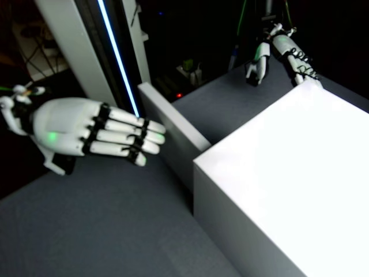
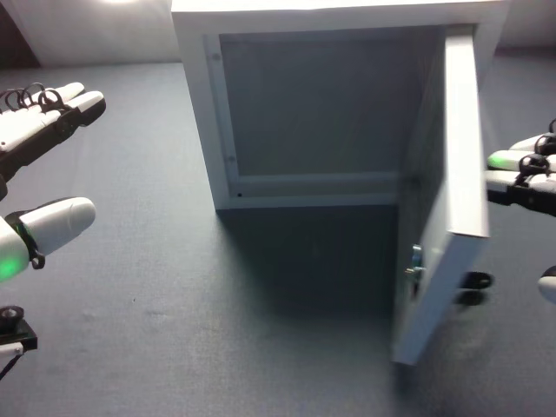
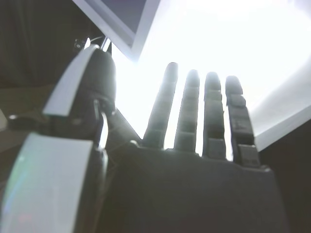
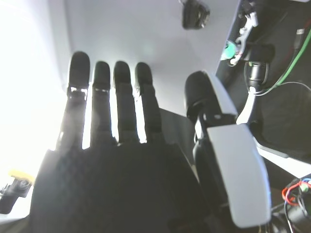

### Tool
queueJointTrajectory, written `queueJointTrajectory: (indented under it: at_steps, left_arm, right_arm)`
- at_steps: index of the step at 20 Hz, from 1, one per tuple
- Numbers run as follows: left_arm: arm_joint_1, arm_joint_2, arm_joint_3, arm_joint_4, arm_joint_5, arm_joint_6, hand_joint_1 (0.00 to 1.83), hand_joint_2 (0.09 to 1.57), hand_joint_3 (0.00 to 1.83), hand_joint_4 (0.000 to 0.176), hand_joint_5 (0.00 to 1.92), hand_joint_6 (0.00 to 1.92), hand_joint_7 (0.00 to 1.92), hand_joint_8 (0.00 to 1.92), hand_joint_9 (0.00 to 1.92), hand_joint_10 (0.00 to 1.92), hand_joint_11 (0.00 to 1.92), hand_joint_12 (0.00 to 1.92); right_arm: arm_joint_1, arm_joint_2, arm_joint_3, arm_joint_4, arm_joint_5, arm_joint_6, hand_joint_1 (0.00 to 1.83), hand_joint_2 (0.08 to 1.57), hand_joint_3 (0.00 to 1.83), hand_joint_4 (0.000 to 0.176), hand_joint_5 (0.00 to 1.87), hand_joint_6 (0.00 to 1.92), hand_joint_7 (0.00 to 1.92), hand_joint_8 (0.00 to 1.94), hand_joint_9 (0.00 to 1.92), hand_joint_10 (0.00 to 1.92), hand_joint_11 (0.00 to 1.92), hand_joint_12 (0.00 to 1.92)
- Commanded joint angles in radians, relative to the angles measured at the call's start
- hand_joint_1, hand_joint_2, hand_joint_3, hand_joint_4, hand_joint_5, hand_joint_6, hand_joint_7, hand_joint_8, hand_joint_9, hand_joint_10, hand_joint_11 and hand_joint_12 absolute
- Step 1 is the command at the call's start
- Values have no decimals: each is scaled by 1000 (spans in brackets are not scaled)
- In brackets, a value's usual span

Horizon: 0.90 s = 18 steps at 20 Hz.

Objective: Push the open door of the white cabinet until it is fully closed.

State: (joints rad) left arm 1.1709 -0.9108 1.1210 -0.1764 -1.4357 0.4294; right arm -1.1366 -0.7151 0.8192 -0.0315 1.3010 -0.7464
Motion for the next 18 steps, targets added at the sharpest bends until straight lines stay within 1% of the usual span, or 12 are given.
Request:
queueJointTrajectory:
  at_steps: [1, 2, 3, 5, 7, 10, 11, 12, 13, 14, 16, 18]
  left_arm:
    - [-4, -1, 3, -24, -133, -5, 263, 1412, 0, 0, 71, 2, 0, 0, 5, 2, 10, 5]
    - [-4, -1, 3, -24, -133, -5, 266, 1411, 0, 0, 71, 2, 0, 0, 0, 0, 13, 7]
    - [-4, -1, 3, -25, -134, -5, 259, 1407, 0, 0, 74, 3, 0, 0, 7, 3, 31, 16]
    - [-1, -1, 3, -29, -138, -5, 243, 1405, 0, 0, 80, 4, 3, 1, 10, 4, 32, 20]
    - [3, 0, 3, -34, -143, -5, 240, 1402, 0, 0, 73, 1, 0, 0, 8, 2, 71, 44]
    - [14, 2, 0, -46, -157, -5, 265, 1403, 0, 0, 64, 0, 0, 0, 0, 0, 27, 44]
    - [18, 2, -1, -49, -161, -5, 286, 1402, 2, 0, 70, 0, 0, 0, 8, 0, 5, 167]
    - [21, 3, -1, -52, -164, -5, 303, 1404, 1, 0, 70, 0, 3, 1, 5, 1, 0, 144]
    - [22, 4, -2, -55, -166, -5, 316, 1400, 0, 0, 71, 0, 5, 1, 7, 1, 0, 185]
    - [23, 4, -2, -57, -168, -5, 339, 1406, 0, 0, 74, 1, 14, 2, 18, 5, 0, 170]
    - [25, 3, -2, -62, -171, -4, 313, 1410, 2, 0, 72, 0, 12, 0, 20, 4, 0, 172]
    - [32, 4, -3, -68, -176, -4, 352, 1415, 1, 0, 75, 1, 12, 0, 11, 1, 0, 161]
  right_arm:
    - [15, -4, 4, 4, 109, 9, 424, 1374, 0, 0, 342, 30, 275, 5, 49, 615, 0, 1286]
    - [20, -7, 6, 0, 104, 10, 376, 1379, 0, 0, 323, 20, 256, 0, 38, 588, 0, 1246]
    - [27, -13, 10, -5, 97, 13, 371, 1373, 0, 0, 325, 19, 261, 3, 51, 578, 0, 1265]
    - [50, -30, 20, -20, 78, 22, 372, 1380, 1, 0, 358, 30, 289, 8, 80, 610, 0, 1384]
    - [79, -49, 32, -36, 56, 28, 397, 1381, 0, 0, 340, 21, 295, 6, 68, 631, 0, 1415]
    - [123, -83, 53, -63, 18, 44, 462, 1372, 0, 0, 312, 10, 275, 2, 70, 645, 0, 1394]
    - [131, -90, 56, -68, 12, 45, 478, 1361, 0, 0, 310, 10, 276, 2, 80, 689, 0, 1451]
    - [140, -96, 59, -72, 7, 45, 462, 1362, 0, 0, 314, 13, 272, 1, 73, 682, 0, 1431]
    - [148, -103, 63, -77, 1, 47, 439, 1368, 1, 0, 309, 11, 264, 1, 74, 679, 0, 1419]
    - [157, -109, 67, -83, -9, 49, 404, 1374, 2, 0, 304, 10, 240, 0, 24, 672, 0, 1381]
    - [181, -124, 77, -98, -34, 54, 355, 1383, 1, 0, 282, 1, 211, 0, 58, 617, 0, 1244]
    - [205, -145, 91, -113, -55, 63, 354, 1382, 1, 0, 289, 4, 227, 5, 29, 590, 0, 1251]
